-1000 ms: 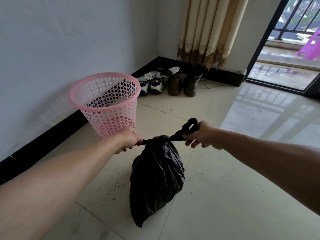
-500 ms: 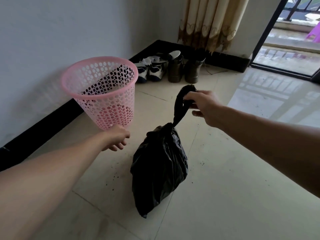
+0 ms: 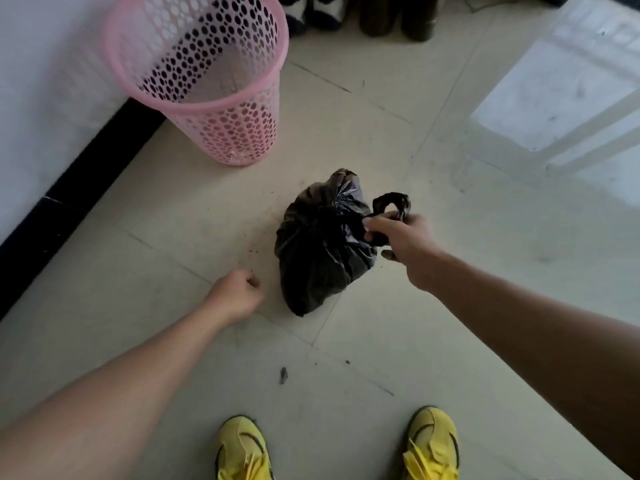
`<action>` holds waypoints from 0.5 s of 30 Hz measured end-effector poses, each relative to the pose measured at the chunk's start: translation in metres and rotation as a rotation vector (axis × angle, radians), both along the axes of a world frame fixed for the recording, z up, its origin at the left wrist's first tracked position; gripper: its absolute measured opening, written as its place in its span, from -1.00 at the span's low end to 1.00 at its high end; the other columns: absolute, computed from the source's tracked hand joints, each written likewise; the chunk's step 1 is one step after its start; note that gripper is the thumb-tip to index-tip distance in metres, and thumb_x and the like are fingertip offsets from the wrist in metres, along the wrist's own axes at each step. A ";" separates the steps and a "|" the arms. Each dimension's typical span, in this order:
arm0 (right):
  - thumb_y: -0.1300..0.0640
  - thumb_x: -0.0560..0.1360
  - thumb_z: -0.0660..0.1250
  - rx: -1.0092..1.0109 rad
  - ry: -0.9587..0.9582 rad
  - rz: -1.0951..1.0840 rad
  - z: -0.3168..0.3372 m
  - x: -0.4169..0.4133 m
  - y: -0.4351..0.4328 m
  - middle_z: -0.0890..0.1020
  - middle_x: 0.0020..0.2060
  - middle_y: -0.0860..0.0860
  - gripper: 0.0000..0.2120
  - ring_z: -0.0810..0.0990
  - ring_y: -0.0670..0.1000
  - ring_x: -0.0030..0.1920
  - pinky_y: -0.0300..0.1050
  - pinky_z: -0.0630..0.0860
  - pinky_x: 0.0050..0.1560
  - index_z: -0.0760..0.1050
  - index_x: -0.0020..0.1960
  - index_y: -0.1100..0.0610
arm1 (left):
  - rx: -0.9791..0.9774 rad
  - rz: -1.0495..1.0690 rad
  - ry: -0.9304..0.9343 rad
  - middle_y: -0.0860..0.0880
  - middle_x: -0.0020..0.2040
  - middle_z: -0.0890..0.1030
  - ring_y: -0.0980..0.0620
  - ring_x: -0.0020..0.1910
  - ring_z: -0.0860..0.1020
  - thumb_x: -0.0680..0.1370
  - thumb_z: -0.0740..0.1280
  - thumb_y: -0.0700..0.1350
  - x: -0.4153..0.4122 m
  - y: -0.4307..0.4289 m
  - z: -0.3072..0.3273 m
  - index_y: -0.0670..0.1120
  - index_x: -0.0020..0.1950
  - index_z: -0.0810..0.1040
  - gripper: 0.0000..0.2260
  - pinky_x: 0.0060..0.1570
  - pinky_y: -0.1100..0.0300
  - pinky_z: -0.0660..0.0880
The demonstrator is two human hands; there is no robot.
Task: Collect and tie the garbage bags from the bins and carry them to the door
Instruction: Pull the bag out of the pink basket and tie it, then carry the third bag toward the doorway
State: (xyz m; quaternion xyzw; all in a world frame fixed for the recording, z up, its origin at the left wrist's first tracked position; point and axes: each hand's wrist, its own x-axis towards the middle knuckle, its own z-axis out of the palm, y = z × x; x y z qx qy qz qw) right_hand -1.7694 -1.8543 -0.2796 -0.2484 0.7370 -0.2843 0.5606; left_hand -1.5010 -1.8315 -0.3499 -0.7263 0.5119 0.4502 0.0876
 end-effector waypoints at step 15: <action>0.14 0.43 0.39 0.280 0.271 0.414 0.258 -0.065 0.105 0.51 -0.40 0.03 -0.86 0.42 -0.02 -0.42 -0.24 0.30 -0.43 0.60 -0.15 0.22 | 0.154 -0.075 0.014 -0.13 -0.08 0.65 -0.14 -0.06 0.61 0.49 0.31 -0.10 -0.070 0.080 0.300 -0.04 -0.07 0.53 -0.94 -0.02 0.08 0.56</action>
